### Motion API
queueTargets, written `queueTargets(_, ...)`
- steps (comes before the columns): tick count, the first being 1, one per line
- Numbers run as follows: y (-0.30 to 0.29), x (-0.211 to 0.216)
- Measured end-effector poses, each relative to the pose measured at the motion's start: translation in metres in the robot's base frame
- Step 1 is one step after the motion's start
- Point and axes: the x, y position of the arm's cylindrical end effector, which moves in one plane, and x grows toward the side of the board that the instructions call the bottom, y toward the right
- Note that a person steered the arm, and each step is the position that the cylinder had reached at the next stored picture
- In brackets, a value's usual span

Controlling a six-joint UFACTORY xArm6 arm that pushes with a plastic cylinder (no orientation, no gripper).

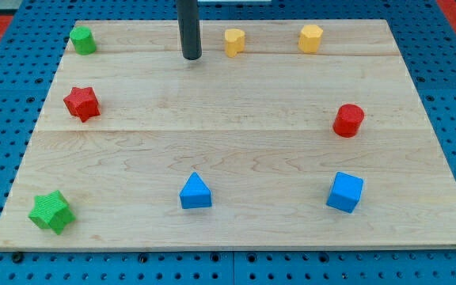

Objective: Point your arm to yellow heart

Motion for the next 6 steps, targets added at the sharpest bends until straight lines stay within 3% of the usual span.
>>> queueTargets(3, 0.024, 0.012)
queueTargets(5, 0.185, 0.070)
queueTargets(6, 0.314, 0.054)
